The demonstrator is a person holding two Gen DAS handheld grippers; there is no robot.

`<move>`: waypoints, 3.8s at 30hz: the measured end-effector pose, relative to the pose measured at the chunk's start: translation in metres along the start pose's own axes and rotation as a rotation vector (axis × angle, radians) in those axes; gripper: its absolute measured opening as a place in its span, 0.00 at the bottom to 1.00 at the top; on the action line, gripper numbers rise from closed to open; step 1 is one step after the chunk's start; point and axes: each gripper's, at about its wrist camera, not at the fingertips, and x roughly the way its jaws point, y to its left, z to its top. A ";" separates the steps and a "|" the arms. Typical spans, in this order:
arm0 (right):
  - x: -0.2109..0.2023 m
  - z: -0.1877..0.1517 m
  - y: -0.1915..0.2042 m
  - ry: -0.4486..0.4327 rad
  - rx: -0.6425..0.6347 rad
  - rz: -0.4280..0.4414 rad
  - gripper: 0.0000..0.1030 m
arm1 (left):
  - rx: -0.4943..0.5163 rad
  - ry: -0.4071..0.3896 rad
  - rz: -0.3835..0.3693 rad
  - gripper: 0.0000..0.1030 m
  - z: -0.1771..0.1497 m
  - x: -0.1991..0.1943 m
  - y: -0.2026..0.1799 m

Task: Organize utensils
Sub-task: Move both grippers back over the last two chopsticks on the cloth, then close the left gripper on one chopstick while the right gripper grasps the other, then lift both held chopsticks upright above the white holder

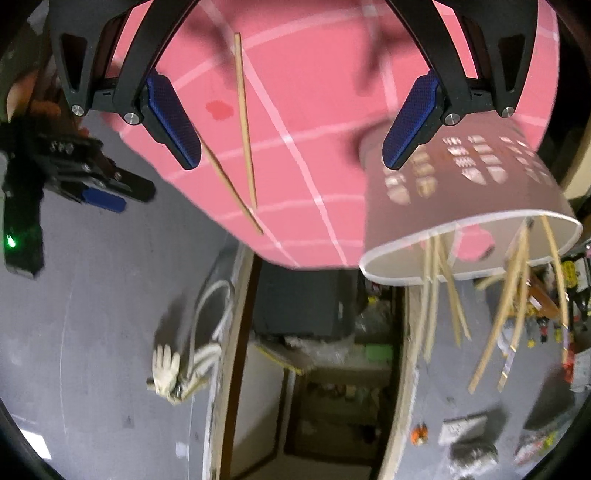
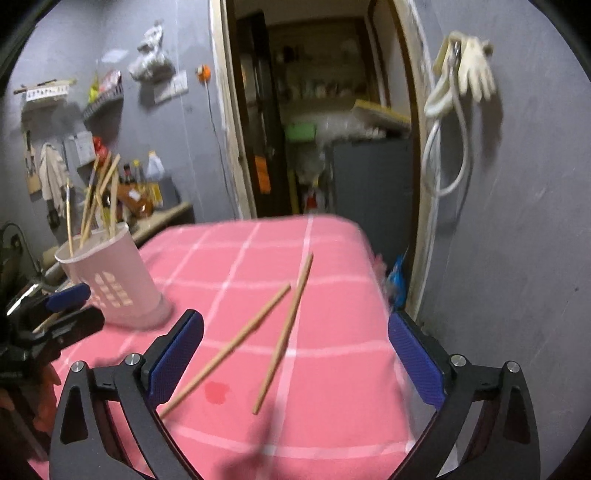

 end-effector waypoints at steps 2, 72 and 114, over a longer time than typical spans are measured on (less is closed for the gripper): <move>0.011 -0.001 -0.005 0.055 0.009 0.023 0.85 | -0.001 0.055 -0.016 0.94 -0.003 0.011 -0.001; 0.138 0.037 -0.031 0.424 0.178 0.049 0.05 | -0.080 0.415 -0.090 0.04 0.018 0.135 -0.008; -0.037 0.078 0.111 -0.609 0.070 0.294 0.05 | -0.121 -0.395 0.067 0.04 0.099 -0.082 0.069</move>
